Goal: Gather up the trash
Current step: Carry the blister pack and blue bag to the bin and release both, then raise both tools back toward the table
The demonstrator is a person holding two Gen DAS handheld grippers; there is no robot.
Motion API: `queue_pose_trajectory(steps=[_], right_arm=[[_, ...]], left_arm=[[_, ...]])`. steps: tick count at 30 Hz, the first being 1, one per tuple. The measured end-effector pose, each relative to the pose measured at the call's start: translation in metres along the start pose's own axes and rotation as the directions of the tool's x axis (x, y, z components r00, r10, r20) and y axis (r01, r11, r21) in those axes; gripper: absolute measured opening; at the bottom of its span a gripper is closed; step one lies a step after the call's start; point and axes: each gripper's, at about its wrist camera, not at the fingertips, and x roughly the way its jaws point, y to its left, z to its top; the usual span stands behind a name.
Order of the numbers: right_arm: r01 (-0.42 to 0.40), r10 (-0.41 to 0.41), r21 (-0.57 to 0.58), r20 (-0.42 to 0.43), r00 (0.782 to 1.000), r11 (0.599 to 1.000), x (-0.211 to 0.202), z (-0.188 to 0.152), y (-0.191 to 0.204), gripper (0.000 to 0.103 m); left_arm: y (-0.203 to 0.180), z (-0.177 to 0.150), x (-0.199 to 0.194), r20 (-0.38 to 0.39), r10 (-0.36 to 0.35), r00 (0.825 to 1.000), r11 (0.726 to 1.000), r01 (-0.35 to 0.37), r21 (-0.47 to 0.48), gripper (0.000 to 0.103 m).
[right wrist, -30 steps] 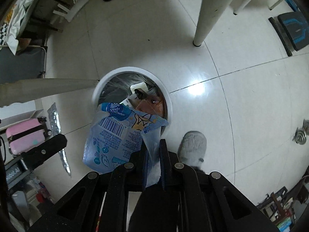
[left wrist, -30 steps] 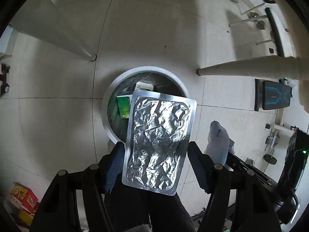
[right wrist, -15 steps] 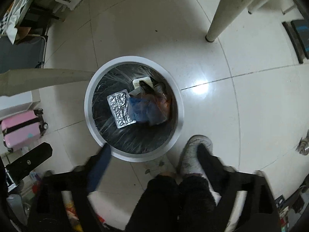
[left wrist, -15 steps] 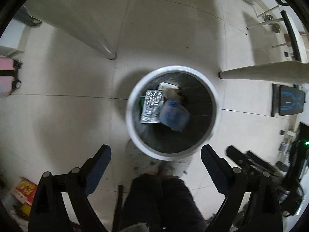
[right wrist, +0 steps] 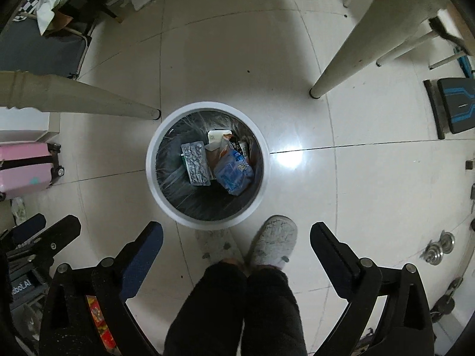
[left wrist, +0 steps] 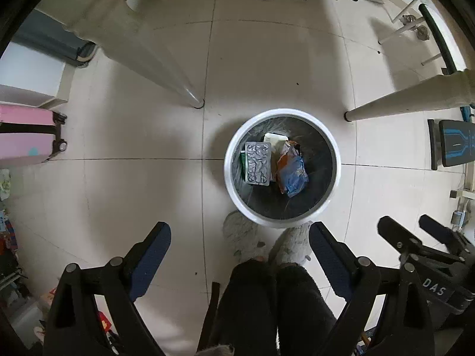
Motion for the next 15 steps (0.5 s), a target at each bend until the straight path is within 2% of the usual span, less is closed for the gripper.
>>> queue_pose_trajectory(steps=[6,15], right_arm=[[0.007,-0.006,-0.038,0.008,1.0,0.999,-0.07,-0.021,0.013,0.1],[-0.013,0.016,-0.052,0.055,0.998,0.999,-0.199,-0.053,0.032,0.1]], left_arm=[[0.004,-0.016,-0.049,0.024,-0.003,1.0,1.0,0.003,-0.015,0.095],[0.014,-0.048,-0.158,0.081,-0.025,0.996,1.0,0.025,-0.007,0.095]])
